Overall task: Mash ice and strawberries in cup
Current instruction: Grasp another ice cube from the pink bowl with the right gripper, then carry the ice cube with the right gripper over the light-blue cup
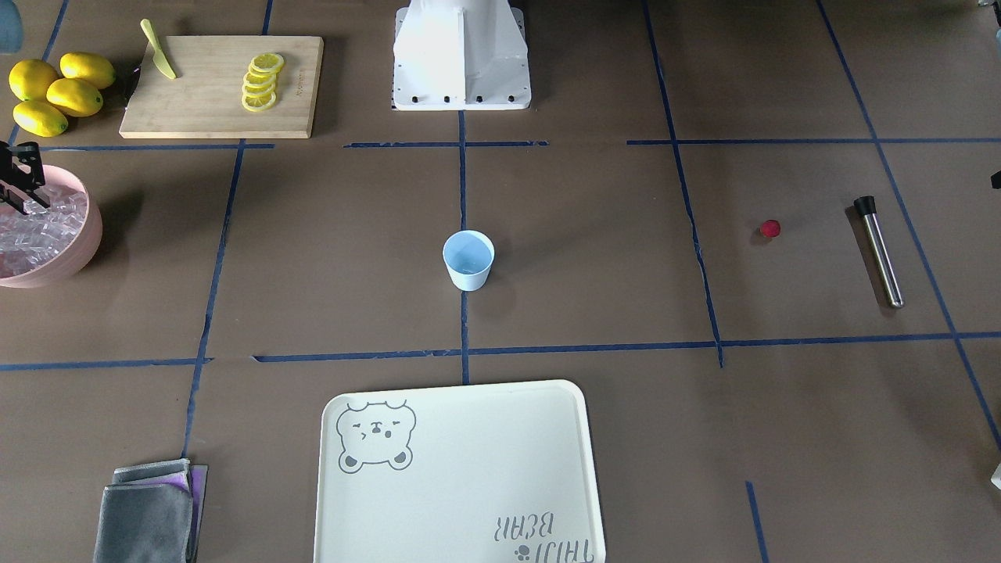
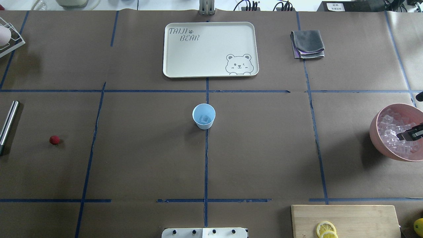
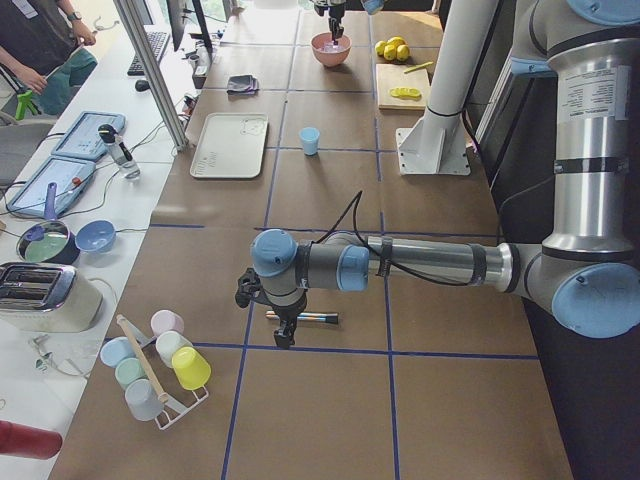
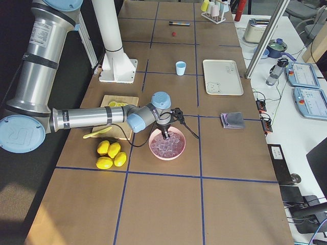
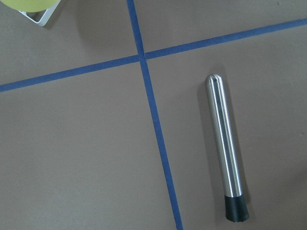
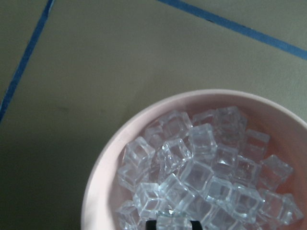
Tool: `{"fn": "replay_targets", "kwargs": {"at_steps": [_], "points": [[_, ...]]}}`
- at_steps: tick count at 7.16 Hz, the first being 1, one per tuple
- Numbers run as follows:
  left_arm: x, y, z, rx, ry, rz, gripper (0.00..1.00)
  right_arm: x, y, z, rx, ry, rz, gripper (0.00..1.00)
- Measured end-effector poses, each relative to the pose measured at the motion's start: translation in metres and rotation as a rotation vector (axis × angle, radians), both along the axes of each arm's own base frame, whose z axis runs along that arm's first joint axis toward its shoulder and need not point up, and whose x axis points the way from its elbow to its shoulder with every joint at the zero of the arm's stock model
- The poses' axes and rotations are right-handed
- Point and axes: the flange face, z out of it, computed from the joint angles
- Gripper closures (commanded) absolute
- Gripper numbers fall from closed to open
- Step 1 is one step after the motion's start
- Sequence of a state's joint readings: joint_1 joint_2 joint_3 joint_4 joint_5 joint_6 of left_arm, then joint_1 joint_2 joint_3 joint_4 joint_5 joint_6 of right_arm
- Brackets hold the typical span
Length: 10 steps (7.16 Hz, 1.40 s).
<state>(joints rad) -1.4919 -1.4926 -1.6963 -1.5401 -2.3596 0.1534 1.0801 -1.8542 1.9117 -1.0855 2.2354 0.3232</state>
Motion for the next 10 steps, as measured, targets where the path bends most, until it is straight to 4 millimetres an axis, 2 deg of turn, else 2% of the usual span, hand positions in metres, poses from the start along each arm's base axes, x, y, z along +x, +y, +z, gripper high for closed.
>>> {"fn": "replay_targets", "kwargs": {"at_steps": [1, 2, 3, 4, 5, 7, 10], "points": [[0.0, 0.0, 0.0, 0.001, 0.001, 0.0, 0.0, 0.002, -0.016, -0.018, 0.014, -0.013, 0.022, 1.0], [0.0, 0.0, -0.001, 0.002, 0.001, 0.0, 0.0, -0.013, -0.048, -0.05, 0.015, -0.015, 0.027, 1.0], [0.0, 0.0, -0.001, 0.003, 0.001, 0.0, 0.0, -0.037, -0.084, -0.096, 0.002, -0.004, 0.021, 1.0], [0.0, 0.0, -0.002, 0.005, 0.002, 0.0, 0.0, -0.063, -0.112, -0.144, -0.019, 0.007, 0.007, 1.0], [0.0, -0.001, -0.002, 0.007, 0.002, 0.001, 0.0, -0.094, -0.129, -0.193, -0.045, 0.014, -0.002, 1.0], [0.0, -0.002, -0.004, 0.014, 0.002, 0.001, 0.0, -0.164, -0.138, -0.27, -0.097, 0.015, 0.036, 1.0], [0.0, -0.003, -0.005, 0.031, 0.004, 0.0, 0.0, -0.267, -0.133, -0.366, -0.171, -0.013, 0.142, 1.0]]}}
